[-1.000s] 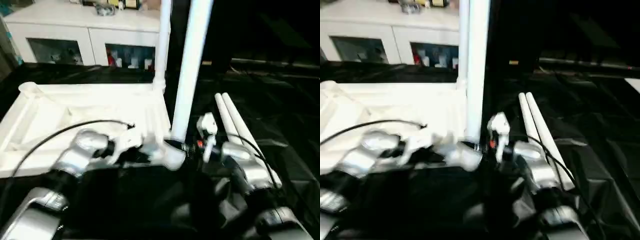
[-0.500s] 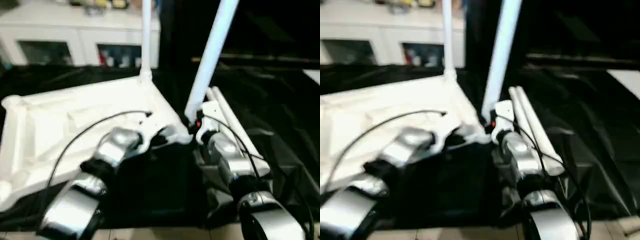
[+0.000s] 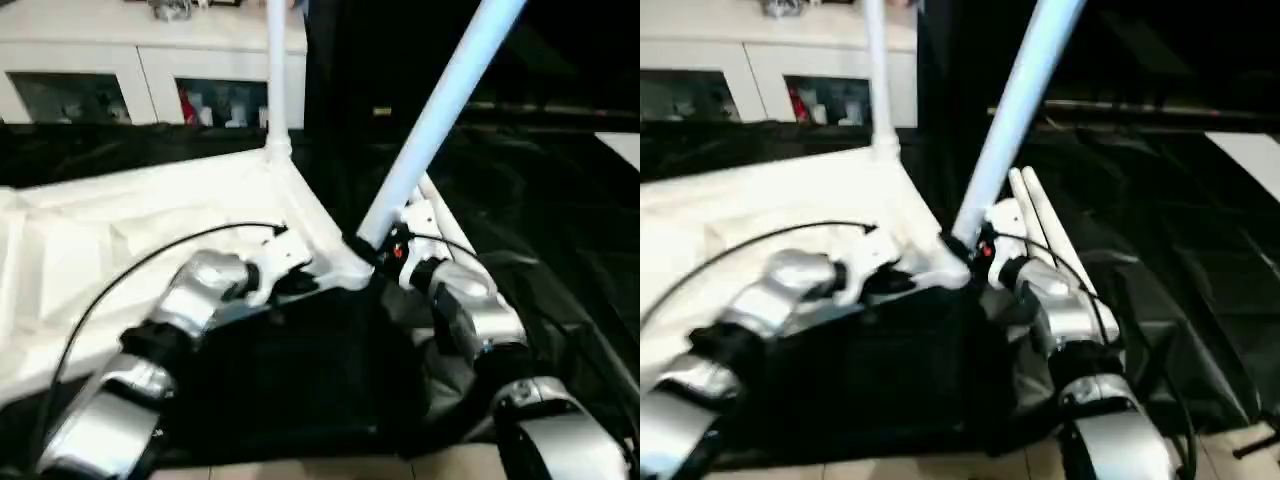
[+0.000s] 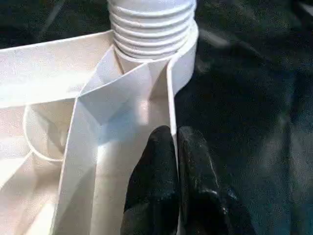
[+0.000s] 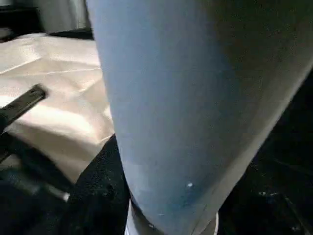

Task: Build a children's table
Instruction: Insert table leg to table base

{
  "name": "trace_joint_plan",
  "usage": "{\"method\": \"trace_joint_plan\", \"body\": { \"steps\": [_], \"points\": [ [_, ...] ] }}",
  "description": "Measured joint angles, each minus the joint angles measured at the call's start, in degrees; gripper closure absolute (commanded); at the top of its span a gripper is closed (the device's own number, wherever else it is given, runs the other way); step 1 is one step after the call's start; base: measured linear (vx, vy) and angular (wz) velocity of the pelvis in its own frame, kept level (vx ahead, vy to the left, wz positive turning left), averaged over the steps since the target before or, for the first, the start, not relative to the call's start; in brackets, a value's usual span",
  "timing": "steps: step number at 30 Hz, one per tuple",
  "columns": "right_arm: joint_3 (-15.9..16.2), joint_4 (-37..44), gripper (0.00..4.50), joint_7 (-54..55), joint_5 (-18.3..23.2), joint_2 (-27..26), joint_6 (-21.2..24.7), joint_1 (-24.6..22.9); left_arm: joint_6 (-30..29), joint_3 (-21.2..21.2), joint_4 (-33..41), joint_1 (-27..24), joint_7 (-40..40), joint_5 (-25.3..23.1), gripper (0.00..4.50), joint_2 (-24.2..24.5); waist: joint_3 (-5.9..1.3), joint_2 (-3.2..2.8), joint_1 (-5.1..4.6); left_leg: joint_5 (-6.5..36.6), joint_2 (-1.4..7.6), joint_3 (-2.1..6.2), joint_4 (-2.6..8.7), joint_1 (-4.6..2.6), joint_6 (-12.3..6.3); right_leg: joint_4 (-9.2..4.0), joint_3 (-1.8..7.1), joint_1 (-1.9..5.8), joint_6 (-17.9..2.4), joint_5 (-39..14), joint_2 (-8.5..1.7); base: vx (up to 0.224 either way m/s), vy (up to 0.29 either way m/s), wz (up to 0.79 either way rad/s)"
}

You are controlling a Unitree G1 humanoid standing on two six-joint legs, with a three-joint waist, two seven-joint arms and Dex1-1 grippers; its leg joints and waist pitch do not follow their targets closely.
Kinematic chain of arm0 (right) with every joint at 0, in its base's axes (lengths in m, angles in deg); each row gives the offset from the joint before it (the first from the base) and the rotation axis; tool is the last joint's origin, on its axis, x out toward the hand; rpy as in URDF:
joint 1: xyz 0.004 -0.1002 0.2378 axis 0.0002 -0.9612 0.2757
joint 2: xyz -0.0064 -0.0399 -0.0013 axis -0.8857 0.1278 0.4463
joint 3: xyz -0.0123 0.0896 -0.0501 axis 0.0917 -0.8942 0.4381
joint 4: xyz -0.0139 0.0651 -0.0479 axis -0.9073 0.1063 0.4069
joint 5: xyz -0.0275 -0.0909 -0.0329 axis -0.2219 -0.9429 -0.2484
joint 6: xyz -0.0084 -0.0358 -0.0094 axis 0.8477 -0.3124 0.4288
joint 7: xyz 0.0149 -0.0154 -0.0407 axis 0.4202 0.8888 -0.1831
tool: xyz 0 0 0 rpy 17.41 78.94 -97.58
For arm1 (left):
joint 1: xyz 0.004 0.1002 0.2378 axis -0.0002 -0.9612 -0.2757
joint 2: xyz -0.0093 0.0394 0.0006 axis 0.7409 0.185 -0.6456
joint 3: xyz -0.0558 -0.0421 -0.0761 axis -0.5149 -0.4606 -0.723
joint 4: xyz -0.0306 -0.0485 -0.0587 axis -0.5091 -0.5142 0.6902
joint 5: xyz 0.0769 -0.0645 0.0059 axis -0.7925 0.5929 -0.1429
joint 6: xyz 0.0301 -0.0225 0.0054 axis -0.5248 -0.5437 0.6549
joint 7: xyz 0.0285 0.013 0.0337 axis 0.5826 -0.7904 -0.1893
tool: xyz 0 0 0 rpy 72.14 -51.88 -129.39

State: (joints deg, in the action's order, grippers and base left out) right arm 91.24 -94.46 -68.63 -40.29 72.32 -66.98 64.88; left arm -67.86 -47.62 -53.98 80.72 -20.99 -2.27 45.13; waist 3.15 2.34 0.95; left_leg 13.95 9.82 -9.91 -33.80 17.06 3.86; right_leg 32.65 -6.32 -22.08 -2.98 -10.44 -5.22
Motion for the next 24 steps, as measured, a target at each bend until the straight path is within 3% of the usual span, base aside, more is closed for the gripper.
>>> {"method": "trace_joint_plan", "body": {
  "steps": [6, 11, 15, 24],
  "points": [
    [1.6, 1.5, 2.61, -11.0, 0.7, 2.9, 4.1, 1.8, 1.1, 0.4, 2.8, -0.6, 6.5, 1.4, 4.5, 3.3, -0.25, 0.34, 0.28, 0.2, 0.2, 0.05, 0.32, 0.24, 0.36, 1.57, 0.56, -0.81, 0.3, 0.1, 0.27, 0.067, -0.052, 0.1],
    [5.1, 3.4, 2.61, -22.5, 0.7, 6.9, 6.8, 3.5, 2.0, 1.0, 5.4, -1.4, 11.5, 2.8, 4.5, 5.2, -0.34, 0.43, 1.52, 0.2, 0.8, 0.2, 0.18, 0.95, 0.33, 2.35, 0.64, -1.45, -0.3, -0.6, 0.88, 0.037, -0.025, 0.02],
    [6.6, 3.6, 2.61, -27.7, 0.6, 8.2, 7.6, 4.0, 2.4, 1.5, 6.0, -1.7, 13.9, 2.9, 4.5, 5.4, -0.37, 0.4, 2.44, 0.2, 1.23, 0.11, 0.12, 0.96, 0.36, 2.48, 0.62, -1.44, -0.5, -0.8, 1.04, 0.0, 0.0, 0.0],
    [8.7, 5.6, 2.61, -29.5, -0.4, 9.0, 7.6, 3.1, 2.5, 2.3, 6.6, -2.3, 14.7, 2.8, 4.5, 5.5, -0.54, 0.61, 2.42, 0.0, 1.26, 0.14, 0.06, 0.82, 1.34, 2.37, 0.67, -1.02, -0.4, -0.9, 1.0, 0.0, 0.0, 0.0]
  ]
}}
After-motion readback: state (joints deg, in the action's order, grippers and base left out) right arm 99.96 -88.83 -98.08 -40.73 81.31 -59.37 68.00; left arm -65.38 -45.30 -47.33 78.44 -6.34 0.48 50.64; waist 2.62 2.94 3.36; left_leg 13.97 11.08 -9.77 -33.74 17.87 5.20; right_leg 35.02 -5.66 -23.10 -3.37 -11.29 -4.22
